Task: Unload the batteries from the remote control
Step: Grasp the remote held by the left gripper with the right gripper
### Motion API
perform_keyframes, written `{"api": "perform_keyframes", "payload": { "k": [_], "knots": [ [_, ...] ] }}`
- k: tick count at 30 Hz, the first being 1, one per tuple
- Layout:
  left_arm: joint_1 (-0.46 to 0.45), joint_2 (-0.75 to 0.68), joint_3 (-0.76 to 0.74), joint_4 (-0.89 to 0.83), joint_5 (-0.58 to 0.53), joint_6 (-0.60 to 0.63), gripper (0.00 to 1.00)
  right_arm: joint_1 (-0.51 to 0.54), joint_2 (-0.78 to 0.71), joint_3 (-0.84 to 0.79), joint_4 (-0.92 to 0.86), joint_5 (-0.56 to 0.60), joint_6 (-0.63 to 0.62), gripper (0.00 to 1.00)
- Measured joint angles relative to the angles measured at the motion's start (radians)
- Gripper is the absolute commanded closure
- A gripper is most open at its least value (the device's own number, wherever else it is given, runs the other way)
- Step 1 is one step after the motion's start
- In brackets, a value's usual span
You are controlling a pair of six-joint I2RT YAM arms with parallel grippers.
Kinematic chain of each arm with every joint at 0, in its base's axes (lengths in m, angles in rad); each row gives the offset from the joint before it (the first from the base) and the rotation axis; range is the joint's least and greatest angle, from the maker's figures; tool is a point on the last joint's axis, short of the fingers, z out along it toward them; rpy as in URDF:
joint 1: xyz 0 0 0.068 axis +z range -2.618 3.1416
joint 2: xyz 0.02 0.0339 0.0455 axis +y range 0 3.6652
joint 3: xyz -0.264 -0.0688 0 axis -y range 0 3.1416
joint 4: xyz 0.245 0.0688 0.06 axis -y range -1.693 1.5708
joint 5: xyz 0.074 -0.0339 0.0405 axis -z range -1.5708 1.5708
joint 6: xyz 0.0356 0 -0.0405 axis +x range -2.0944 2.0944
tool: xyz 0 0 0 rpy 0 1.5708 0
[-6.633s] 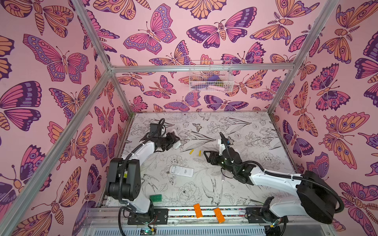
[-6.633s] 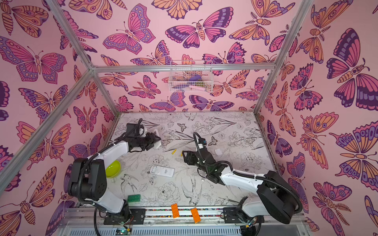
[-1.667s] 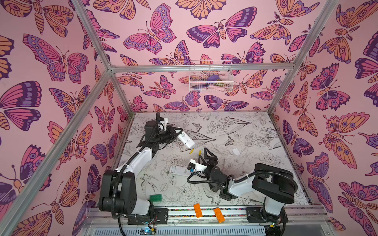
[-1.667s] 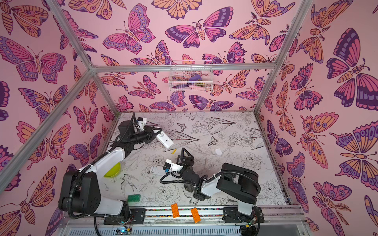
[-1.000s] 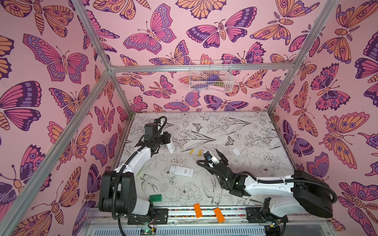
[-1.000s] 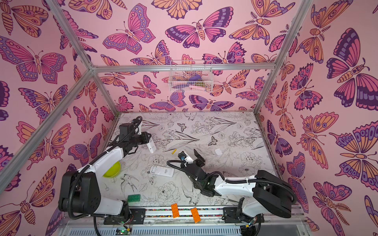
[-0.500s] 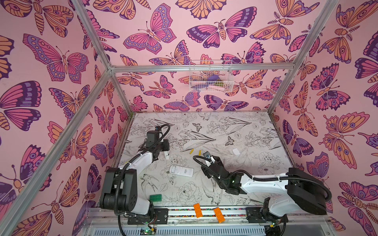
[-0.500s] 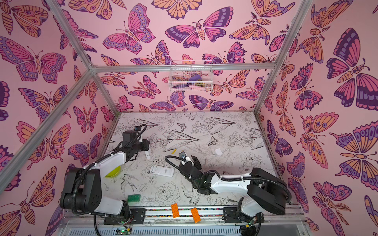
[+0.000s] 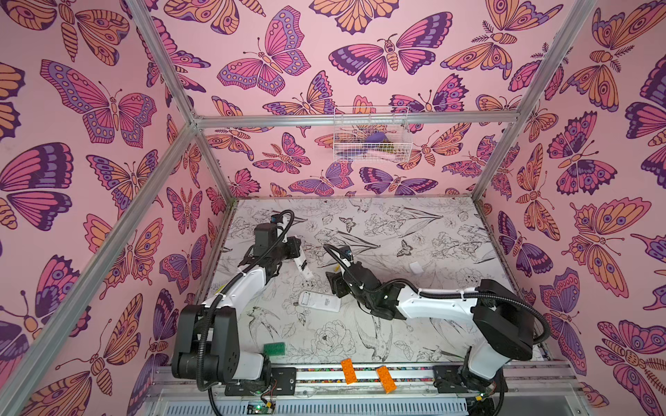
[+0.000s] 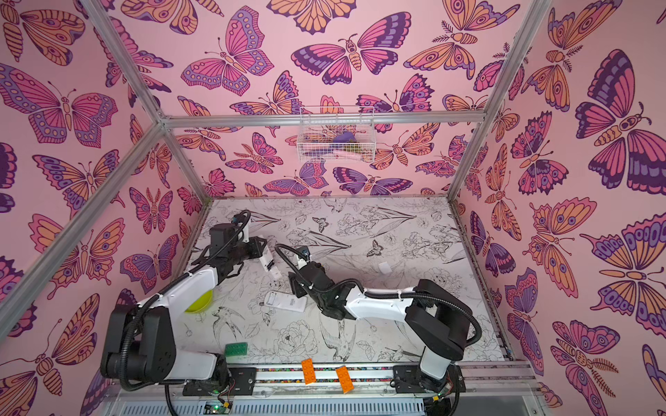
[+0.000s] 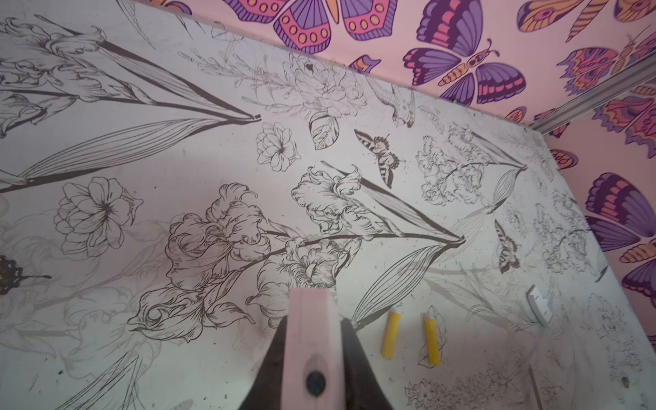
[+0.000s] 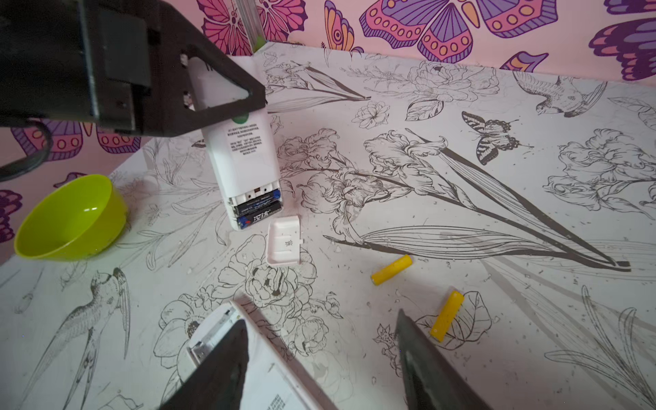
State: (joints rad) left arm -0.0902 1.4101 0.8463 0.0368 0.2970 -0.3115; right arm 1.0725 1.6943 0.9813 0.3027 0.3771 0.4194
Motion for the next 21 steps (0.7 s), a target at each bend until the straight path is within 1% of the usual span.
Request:
{"api": "perform_keyframes", "payload": {
  "k": [5, 10, 14, 21],
  "knots": [
    [0.005, -0.016, 0.008, 0.019, 0.109, -0.107, 1.00, -0.016, -0.012, -0.019, -0.018, -0.033, 0.027, 0.32],
    [-0.014, -0.011, 0.008, 0.065, 0.213, -0.220, 1.00, -0.027, -0.090, -0.084, -0.024, -0.053, 0.034, 0.25],
    [-0.059, 0.001, 0.006, 0.100, 0.269, -0.280, 1.00, -0.045, -0.165, -0.123, -0.025, -0.076, 0.052, 0.14],
    [-0.149, 0.021, 0.000, 0.147, 0.339, -0.357, 1.00, -0.064, -0.200, -0.128, -0.024, -0.122, 0.045, 0.12]
  ]
}}
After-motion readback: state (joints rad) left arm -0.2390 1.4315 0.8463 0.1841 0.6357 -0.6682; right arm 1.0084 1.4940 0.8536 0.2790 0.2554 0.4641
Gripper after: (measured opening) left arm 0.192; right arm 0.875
